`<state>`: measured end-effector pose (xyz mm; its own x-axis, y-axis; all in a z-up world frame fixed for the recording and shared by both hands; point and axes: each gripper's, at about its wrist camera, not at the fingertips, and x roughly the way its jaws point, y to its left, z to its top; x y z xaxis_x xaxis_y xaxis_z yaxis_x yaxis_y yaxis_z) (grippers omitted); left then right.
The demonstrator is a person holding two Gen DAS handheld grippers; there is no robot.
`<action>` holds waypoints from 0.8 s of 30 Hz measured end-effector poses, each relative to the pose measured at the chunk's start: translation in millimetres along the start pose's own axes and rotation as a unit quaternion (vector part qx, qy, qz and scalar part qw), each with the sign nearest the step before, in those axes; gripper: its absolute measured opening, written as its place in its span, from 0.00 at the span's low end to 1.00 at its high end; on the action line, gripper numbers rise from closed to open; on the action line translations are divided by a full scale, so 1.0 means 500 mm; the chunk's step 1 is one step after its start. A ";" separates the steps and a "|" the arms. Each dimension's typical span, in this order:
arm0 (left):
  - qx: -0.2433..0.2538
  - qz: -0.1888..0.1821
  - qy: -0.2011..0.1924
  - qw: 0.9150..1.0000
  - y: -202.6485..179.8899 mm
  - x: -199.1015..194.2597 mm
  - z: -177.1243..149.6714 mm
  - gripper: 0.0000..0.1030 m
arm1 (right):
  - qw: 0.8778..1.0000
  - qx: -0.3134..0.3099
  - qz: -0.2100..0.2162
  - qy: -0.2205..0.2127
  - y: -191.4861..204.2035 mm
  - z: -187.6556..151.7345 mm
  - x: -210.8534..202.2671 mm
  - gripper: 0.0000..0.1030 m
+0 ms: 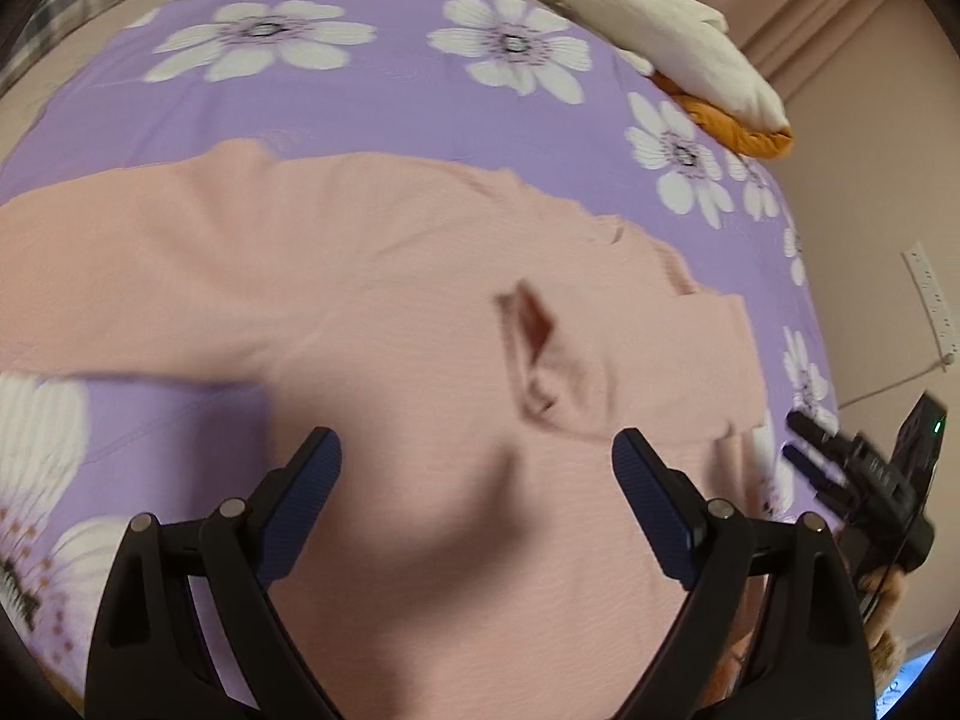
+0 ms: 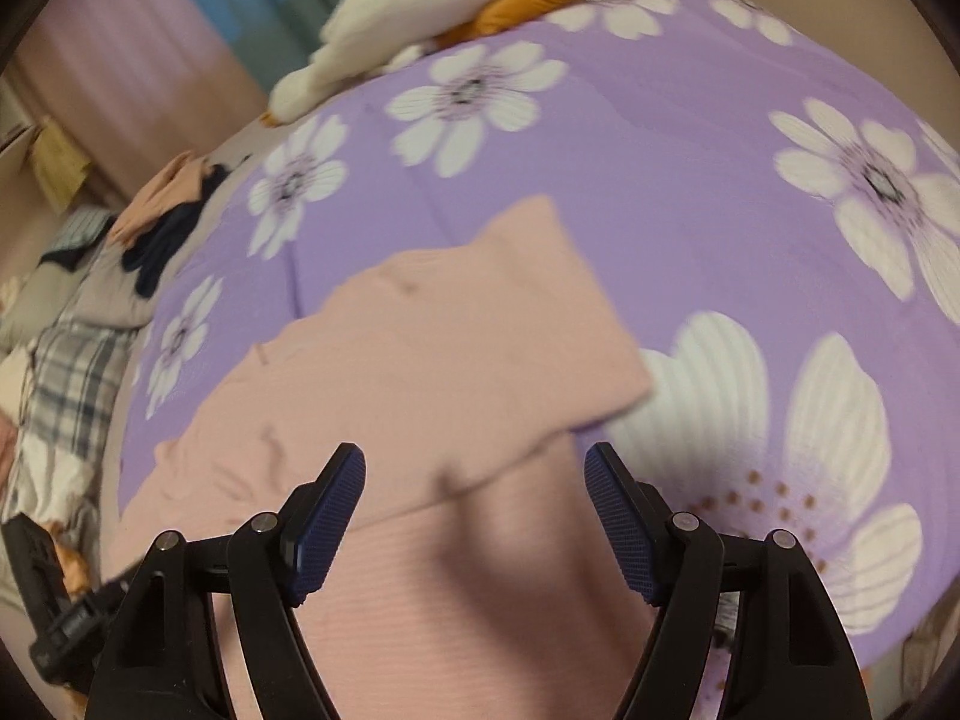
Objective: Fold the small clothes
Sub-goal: 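Grasp the folded sleeve's cuff with the left tool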
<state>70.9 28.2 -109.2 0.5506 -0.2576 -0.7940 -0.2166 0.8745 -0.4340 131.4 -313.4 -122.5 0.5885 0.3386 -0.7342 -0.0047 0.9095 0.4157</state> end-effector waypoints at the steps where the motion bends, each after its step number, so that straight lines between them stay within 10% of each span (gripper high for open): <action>1: 0.004 -0.006 0.002 1.000 -0.008 0.014 0.009 0.89 | 1.000 0.008 0.000 0.000 -0.011 -0.002 -0.002 0.73; 13: -0.026 -0.069 0.065 0.995 -0.055 0.176 0.084 0.39 | 0.999 0.051 -0.013 -0.006 -0.081 -0.007 -0.023 0.73; 15: -0.030 -0.082 0.066 0.994 -0.058 0.176 0.085 0.14 | 0.998 0.055 -0.011 -0.007 -0.087 -0.007 -0.022 0.73; 24: 0.011 -0.073 0.008 0.997 -0.106 0.104 0.121 0.08 | 0.998 0.063 -0.009 0.000 -0.091 -0.007 -0.015 0.73</action>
<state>159.9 -6.4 -101.8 0.5621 -0.3899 -0.7294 -0.1162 0.8359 -0.5364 124.4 -356.5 -137.5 0.5872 0.3218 -0.7427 0.1087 0.8779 0.4663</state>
